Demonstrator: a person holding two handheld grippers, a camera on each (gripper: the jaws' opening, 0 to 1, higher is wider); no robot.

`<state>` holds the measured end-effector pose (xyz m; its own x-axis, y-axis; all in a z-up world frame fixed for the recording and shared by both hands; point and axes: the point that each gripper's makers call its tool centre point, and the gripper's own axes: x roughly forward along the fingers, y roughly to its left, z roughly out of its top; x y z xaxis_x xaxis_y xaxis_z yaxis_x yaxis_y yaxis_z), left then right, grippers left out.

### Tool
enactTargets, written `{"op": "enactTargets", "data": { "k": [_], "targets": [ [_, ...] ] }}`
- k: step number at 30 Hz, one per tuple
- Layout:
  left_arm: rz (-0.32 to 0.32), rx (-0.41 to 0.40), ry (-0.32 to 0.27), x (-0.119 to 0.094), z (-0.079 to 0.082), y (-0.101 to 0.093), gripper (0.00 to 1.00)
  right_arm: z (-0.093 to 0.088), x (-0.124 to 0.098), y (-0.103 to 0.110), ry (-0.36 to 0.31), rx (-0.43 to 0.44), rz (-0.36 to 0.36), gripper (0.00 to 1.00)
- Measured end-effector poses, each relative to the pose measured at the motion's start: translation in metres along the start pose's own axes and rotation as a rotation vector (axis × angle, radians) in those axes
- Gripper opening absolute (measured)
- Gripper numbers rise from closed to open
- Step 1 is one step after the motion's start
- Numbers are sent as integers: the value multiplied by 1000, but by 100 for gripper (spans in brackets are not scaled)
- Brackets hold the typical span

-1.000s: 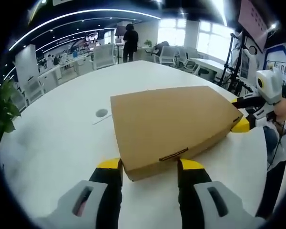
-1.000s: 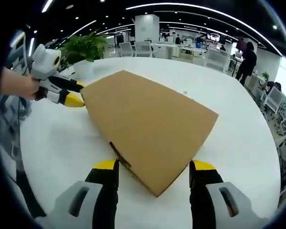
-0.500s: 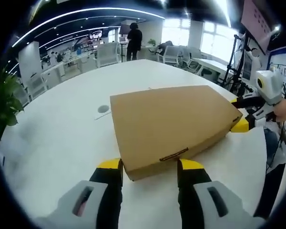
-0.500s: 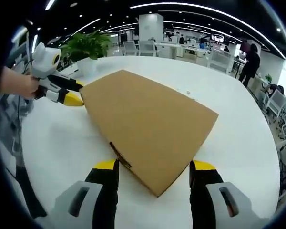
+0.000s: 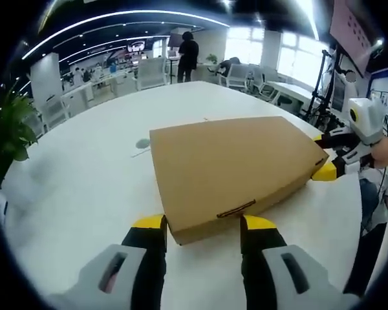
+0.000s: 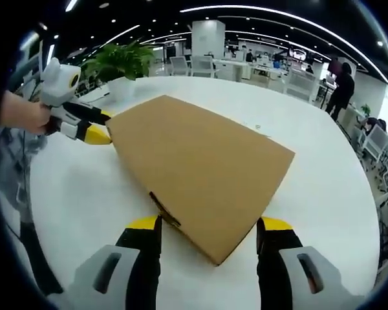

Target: Operate the shoe box by opening the lid, removing the specified soft item, and placing it in the target area until the item is outside and the box remains undamaged.

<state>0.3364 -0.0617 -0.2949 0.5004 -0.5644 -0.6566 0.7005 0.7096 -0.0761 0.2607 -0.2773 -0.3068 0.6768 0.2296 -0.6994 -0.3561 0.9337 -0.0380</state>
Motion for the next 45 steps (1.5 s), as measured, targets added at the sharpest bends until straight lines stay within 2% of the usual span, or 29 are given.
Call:
{"op": "enactTargets", "data": {
  "k": [45],
  "targets": [
    [47, -41, -11, -14, -13, -10, 44, -4, -3, 4, 3, -42, 42, 58]
  ]
}}
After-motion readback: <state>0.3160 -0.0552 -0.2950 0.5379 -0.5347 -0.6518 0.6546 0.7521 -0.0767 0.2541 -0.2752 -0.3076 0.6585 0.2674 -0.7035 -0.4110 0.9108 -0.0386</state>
